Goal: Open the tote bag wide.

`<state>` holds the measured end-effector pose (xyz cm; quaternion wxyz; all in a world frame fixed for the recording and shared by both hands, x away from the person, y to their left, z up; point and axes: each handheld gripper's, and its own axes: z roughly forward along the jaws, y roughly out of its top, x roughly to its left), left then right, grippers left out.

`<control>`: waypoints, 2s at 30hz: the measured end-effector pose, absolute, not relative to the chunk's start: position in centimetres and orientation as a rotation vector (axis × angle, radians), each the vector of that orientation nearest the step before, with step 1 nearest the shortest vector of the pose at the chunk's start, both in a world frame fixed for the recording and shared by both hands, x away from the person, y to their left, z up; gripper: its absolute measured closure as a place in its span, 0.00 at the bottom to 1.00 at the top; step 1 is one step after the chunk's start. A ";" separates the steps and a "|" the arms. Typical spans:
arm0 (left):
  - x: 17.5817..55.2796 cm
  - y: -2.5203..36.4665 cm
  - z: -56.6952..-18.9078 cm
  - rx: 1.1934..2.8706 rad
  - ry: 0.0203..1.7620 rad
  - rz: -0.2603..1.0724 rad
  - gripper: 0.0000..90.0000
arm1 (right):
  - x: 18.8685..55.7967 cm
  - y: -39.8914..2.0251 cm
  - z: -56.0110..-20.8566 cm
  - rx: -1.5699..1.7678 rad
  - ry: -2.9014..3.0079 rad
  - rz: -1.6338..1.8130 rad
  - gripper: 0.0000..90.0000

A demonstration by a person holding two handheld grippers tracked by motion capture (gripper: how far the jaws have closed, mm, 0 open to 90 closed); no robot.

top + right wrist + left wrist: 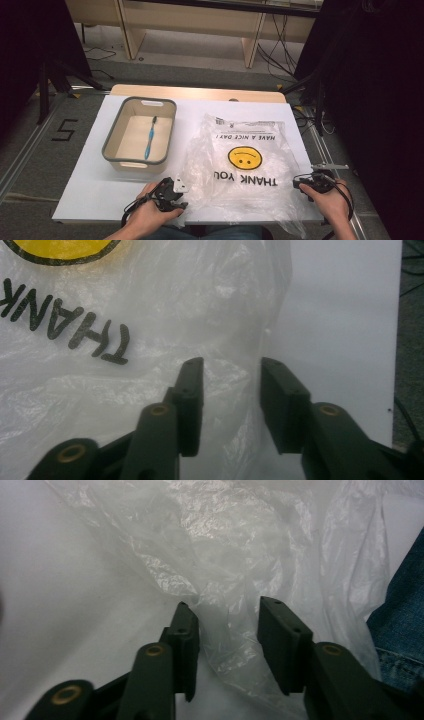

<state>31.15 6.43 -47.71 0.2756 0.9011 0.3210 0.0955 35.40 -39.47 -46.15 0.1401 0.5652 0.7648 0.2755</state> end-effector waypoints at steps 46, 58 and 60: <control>38.8 4.8 -42.4 2.355 0.955 0.530 0.99 | 34.9 -38.0 -45.7 1.682 2.257 0.868 1.00; 40.4 5.1 -41.3 2.284 0.997 0.588 0.99 | 34.7 -36.9 -45.6 1.658 2.308 0.872 1.00; 40.7 5.1 -41.3 2.267 1.012 0.605 0.99 | 34.7 -36.6 -45.7 1.652 2.317 0.875 1.00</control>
